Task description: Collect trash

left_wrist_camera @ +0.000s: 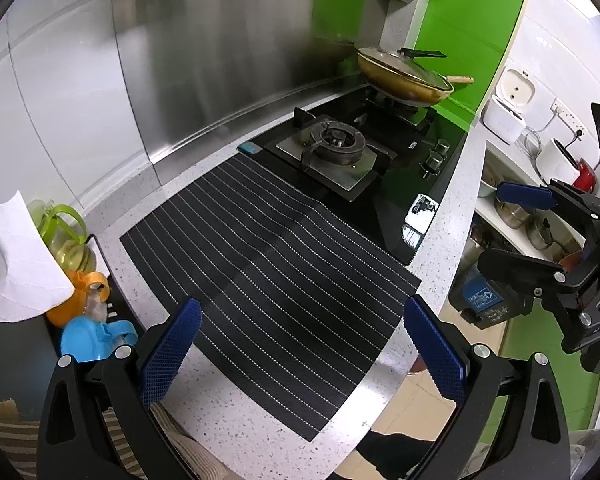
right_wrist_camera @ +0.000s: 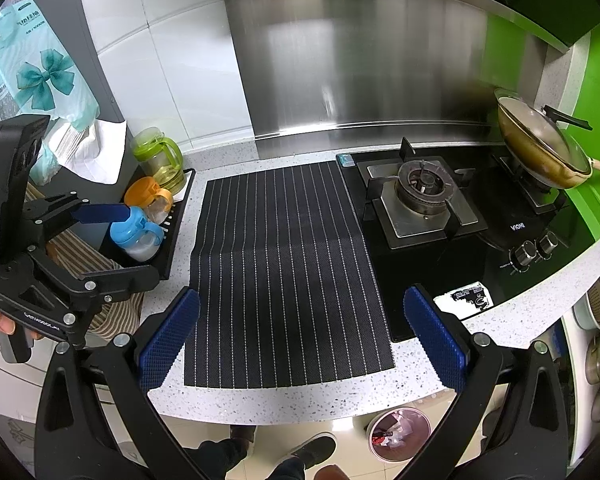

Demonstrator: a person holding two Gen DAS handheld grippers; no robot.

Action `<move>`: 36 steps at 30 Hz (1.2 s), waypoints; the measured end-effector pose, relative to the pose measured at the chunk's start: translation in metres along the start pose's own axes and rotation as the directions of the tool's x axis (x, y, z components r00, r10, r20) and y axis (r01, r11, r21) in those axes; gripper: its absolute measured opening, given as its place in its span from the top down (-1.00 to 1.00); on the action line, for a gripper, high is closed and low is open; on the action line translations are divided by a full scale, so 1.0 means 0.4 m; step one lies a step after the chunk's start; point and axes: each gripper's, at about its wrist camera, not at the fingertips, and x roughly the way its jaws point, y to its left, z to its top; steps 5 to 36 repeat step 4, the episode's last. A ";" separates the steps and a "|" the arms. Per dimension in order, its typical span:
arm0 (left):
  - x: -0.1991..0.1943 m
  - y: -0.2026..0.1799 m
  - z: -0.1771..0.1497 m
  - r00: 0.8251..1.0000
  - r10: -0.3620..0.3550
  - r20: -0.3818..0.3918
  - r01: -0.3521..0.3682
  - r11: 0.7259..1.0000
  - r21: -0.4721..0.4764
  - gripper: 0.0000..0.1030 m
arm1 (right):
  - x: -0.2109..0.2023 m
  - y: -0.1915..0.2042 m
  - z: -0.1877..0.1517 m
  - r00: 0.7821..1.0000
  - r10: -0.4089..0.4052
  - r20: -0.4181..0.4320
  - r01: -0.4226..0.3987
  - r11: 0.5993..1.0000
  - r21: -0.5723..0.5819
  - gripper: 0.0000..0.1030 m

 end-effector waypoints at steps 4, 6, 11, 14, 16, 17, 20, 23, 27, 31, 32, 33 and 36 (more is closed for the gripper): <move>-0.004 0.007 0.004 1.000 0.004 0.013 -0.004 1.000 -0.008 -0.88 | 0.004 0.001 0.005 1.000 -0.003 0.002 0.003 1.000 0.005 -0.94; -0.004 0.007 0.004 1.000 0.004 0.013 -0.004 1.000 -0.008 -0.88 | 0.004 0.001 0.005 1.000 -0.003 0.002 0.003 1.000 0.005 -0.94; -0.004 0.007 0.004 1.000 0.004 0.013 -0.004 1.000 -0.008 -0.88 | 0.004 0.001 0.005 1.000 -0.003 0.002 0.003 1.000 0.005 -0.94; -0.004 0.007 0.004 1.000 0.004 0.013 -0.004 1.000 -0.008 -0.88 | 0.004 0.001 0.005 1.000 -0.003 0.002 0.003 1.000 0.005 -0.94; -0.004 0.007 0.004 1.000 0.004 0.013 -0.004 1.000 -0.008 -0.88 | 0.004 0.001 0.005 1.000 -0.003 0.002 0.003 1.000 0.005 -0.94; -0.004 0.007 0.004 1.000 0.004 0.013 -0.004 1.000 -0.008 -0.88 | 0.004 0.001 0.005 1.000 -0.003 0.002 0.003 1.000 0.005 -0.94; -0.004 0.007 0.004 1.000 0.004 0.013 -0.004 1.000 -0.008 -0.88 | 0.004 0.001 0.005 1.000 -0.003 0.002 0.003 1.000 0.005 -0.94; -0.004 0.007 0.004 1.000 0.004 0.013 -0.004 1.000 -0.008 -0.88 | 0.004 0.001 0.005 1.000 -0.003 0.002 0.003 1.000 0.005 -0.94; -0.004 0.007 0.004 1.000 0.004 0.013 -0.004 1.000 -0.008 -0.88 | 0.004 0.001 0.005 1.000 -0.003 0.002 0.003 1.000 0.005 -0.94; -0.004 0.007 0.004 1.000 0.004 0.013 -0.004 1.000 -0.008 -0.88 | 0.004 0.001 0.005 1.000 -0.003 0.002 0.003 1.000 0.005 -0.94; -0.004 0.007 0.004 1.000 0.004 0.013 -0.004 1.000 -0.008 -0.88 | 0.004 0.001 0.005 1.000 -0.003 0.002 0.003 1.000 0.005 -0.94; -0.004 0.007 0.004 1.000 0.004 0.013 -0.004 1.000 -0.008 -0.88 | 0.004 0.001 0.005 1.000 -0.003 0.002 0.003 1.000 0.005 -0.94; -0.004 0.007 0.004 1.000 0.004 0.013 -0.004 1.000 -0.008 -0.88 | 0.004 0.001 0.005 1.000 -0.003 0.002 0.003 1.000 0.005 -0.94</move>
